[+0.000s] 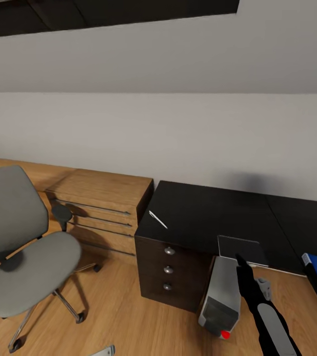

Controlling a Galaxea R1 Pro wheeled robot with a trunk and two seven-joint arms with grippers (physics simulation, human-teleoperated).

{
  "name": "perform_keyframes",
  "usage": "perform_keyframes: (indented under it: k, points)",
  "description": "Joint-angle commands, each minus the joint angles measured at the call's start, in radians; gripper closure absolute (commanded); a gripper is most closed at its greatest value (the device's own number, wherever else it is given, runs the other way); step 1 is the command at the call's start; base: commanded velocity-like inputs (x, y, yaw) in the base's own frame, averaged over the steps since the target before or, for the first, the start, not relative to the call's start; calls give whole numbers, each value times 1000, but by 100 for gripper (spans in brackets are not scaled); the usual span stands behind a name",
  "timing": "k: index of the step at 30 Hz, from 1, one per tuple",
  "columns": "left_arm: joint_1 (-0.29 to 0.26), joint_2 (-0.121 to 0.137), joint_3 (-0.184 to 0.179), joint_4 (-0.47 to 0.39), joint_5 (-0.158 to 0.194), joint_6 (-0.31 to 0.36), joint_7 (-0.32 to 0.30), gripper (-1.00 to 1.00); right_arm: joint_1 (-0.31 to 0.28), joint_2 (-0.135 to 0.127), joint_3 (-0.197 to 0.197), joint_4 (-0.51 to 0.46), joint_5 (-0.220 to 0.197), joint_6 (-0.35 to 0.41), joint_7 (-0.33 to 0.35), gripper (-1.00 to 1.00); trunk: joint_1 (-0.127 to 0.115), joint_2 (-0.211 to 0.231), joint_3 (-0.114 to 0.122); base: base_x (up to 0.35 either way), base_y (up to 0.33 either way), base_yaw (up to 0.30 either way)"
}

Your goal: In the bedroom, organize the workspace by keeping the computer under the desk, ensuring the monitor is on the desk, placing the keyboard on the desk next to the monitor, placing the mouse on the desk next to the keyboard, moving the folder from the swivel chair onto the desk next to the mouse, stacking the notebook on top of the folder with the pen on top of the notebook, and positioning the swivel chair next to the desk.

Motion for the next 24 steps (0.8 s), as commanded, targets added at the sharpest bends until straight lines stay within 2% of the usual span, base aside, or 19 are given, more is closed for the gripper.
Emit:
perform_keyframes:
  k: [1, 6, 10, 11, 12, 13, 21, 22, 23, 24]
  points:
    - [-1, 1, -7, 0, 11, -5, 5, -100, -1, 1, -3, -2, -8, 4, -5, -100, 4, -8, -4, 0, 0, 0]
    - [-1, 2, -7, -14, 12, 0, 4, -100, -1, 0, -5, 7, -6, 3, -5, -100, 23, -43, -20, 0, 0, 0]
    - [-1, 4, -4, -67, 15, 30, 4, -100, -1, 0, -6, 18, -6, 3, -6, -100, 38, -71, -32, 0, 0, 0]
    - [-1, 6, -1, -136, 17, 111, 4, -100, -1, -1, -6, 22, -6, 2, -6, -100, 42, -78, -36, 0, 0, 0]
    - [-1, 6, -1, -158, 17, 137, 4, -100, -1, -1, -7, 22, -6, 1, -6, -100, 46, -85, -39, 0, 0, 0]
    - [-1, 7, 1, -207, 18, 196, 5, -100, -1, -1, -7, 23, -6, 1, -6, -100, 50, -92, -42, 0, 0, 0]
    - [-1, 12, 5, -434, 30, 426, 9, -100, -1, -1, -7, 24, -6, 1, -5, -100, 54, -99, -45, 0, 0, 0]
    - [-1, 13, 5, -481, 37, 477, 11, -100, -1, -1, -7, 24, -6, 1, -5, -100, 54, -99, -45, 0, 0, 0]
    - [-1, 13, 5, -501, 41, 500, 11, -100, -1, -1, -7, 24, -6, 1, -5, -100, 54, -99, -45, 0, 0, 0]
    - [-1, 14, 7, -565, 56, 581, 12, -100, -1, 0, -6, 24, -5, 1, -5, -100, 54, -99, -45, 6, 0, 0]
